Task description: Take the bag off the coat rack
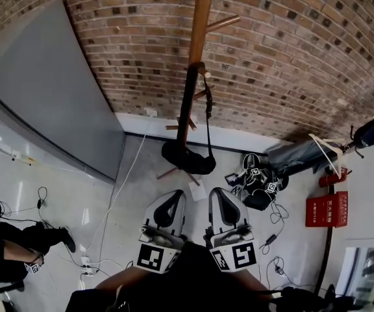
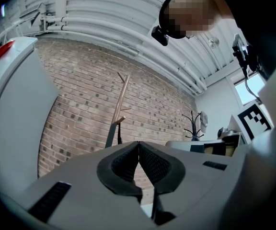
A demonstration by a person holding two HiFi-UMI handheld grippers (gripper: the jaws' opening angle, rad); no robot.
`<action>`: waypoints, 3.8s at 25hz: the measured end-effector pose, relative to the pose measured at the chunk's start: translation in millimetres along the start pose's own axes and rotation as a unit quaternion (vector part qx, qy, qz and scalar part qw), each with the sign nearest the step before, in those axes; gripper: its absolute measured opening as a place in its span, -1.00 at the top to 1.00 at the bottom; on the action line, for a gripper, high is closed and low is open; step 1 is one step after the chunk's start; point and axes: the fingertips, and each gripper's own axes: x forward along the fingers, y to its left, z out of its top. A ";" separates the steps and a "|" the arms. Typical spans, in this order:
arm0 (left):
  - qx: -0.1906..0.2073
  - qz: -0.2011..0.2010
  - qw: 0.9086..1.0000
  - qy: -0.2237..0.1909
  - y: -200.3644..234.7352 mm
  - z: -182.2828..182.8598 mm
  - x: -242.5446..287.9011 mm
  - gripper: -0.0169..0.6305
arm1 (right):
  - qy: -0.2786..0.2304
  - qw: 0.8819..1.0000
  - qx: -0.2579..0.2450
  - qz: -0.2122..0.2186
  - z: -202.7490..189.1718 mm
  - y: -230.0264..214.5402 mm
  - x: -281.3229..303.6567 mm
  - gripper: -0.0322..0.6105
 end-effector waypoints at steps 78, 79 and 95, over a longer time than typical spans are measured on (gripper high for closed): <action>-0.007 0.057 0.998 -0.021 167.7 14.0 129.2 0.89 | 0.040 0.997 -0.049 0.049 -10.2 -59.3 271.5 0.84; -0.007 0.057 0.998 -0.021 167.9 14.0 128.7 0.89 | 0.041 0.997 -0.047 0.053 -9.5 -57.0 271.3 0.84; 0.010 0.073 0.997 -0.025 172.3 21.7 122.1 0.89 | 0.028 0.997 -0.043 0.064 13.9 -45.9 263.4 0.84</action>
